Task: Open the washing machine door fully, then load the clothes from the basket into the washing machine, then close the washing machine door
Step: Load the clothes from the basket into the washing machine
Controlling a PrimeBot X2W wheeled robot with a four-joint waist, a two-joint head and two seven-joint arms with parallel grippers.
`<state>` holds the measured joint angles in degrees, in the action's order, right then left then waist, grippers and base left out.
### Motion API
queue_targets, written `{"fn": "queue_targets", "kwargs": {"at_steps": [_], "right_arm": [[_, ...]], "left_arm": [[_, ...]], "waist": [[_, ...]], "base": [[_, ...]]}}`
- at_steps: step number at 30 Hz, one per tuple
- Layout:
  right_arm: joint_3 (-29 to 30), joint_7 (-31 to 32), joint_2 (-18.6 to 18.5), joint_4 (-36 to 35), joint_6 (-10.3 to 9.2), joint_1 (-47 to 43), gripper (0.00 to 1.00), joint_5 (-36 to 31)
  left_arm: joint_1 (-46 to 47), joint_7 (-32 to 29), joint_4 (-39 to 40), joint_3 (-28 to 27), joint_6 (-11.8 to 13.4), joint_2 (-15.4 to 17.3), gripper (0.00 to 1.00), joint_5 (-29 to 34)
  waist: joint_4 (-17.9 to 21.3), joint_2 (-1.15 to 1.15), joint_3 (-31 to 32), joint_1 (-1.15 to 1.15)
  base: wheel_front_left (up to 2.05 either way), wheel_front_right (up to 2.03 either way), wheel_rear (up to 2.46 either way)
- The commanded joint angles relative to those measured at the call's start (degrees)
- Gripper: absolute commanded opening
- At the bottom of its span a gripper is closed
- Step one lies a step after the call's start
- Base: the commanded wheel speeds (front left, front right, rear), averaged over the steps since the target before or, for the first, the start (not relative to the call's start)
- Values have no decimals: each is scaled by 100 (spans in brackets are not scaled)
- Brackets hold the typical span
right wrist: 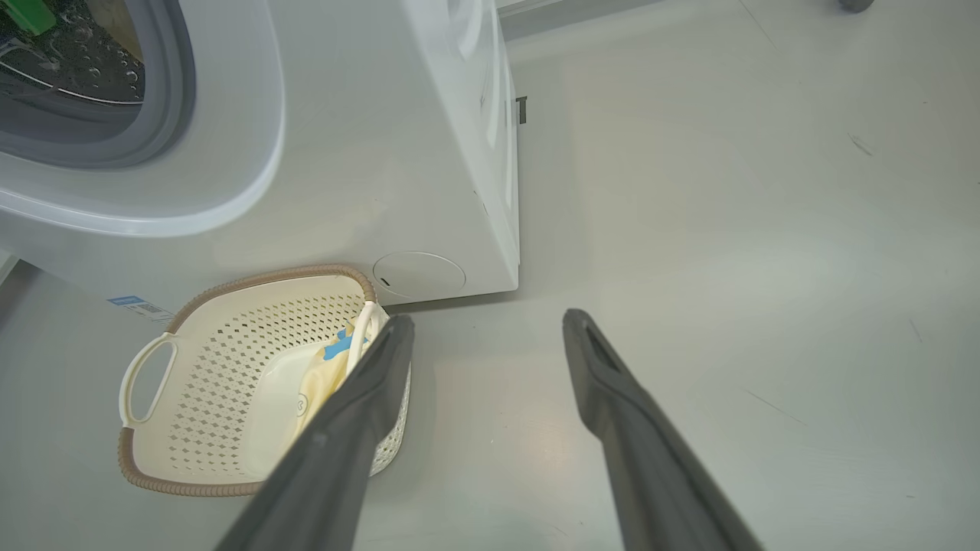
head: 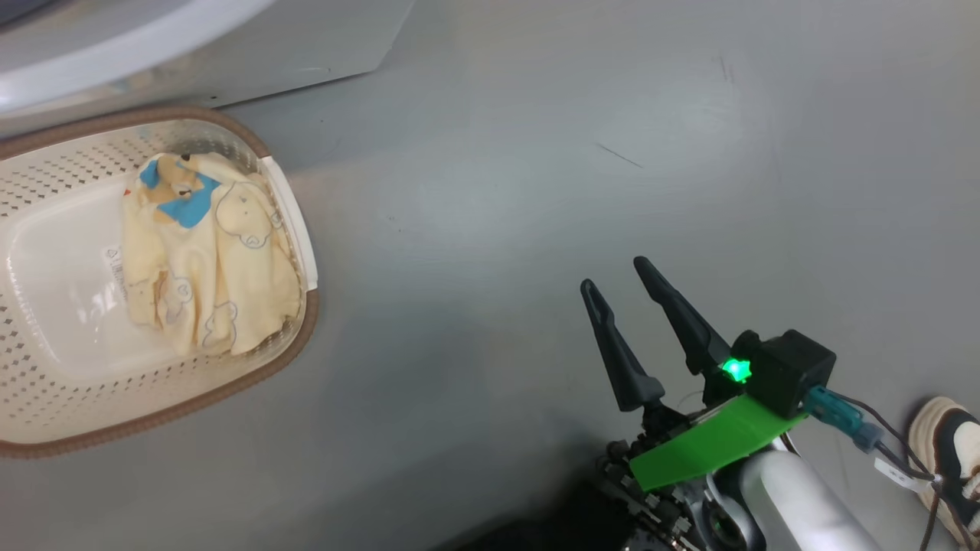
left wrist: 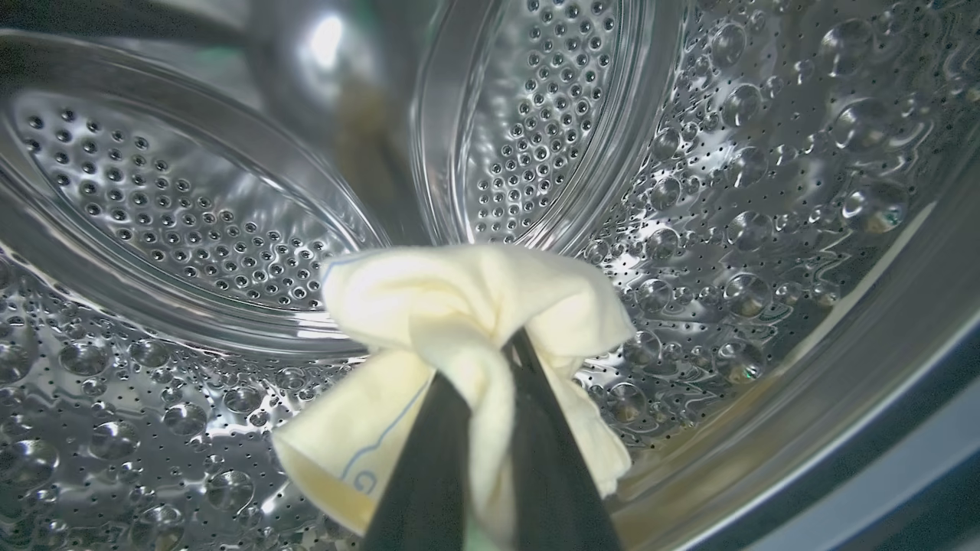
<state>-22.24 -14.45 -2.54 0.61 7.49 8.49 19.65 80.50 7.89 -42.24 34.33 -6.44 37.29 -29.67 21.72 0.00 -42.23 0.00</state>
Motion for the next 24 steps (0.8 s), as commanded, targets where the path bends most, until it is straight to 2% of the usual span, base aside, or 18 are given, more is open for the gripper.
{"fn": "queue_targets", "kwargs": {"at_steps": [1,18,19,20,21,24], "right_arm": [[-116,-55,-33,-166,0,-177,100,21],[-175,-55,-33,-153,0,-193,100,20],[-173,-55,-33,-149,0,-188,100,23],[-169,-55,-33,-143,0,-184,100,25],[-163,-55,-33,-137,0,-183,100,28],[-140,-55,-33,-122,0,-170,100,27]], "left_arm": [[261,63,76,-142,33,326,0,53],[487,-1186,-570,248,-98,326,0,-519],[493,-1130,-563,250,-99,322,31,-536],[490,-1078,-558,284,-100,323,75,-512],[472,-1064,-570,297,-100,307,100,-530],[410,-998,-622,304,-101,251,100,-592]], "waist": [[19,0,-7,0],[130,0,-24,0],[127,0,-11,0],[119,0,8,0],[109,0,24,0],[75,0,91,0]], "base": [[0,0,0],[0,0,0],[0,0,0],[0,0,0],[0,0,0],[0,0,0]]}}
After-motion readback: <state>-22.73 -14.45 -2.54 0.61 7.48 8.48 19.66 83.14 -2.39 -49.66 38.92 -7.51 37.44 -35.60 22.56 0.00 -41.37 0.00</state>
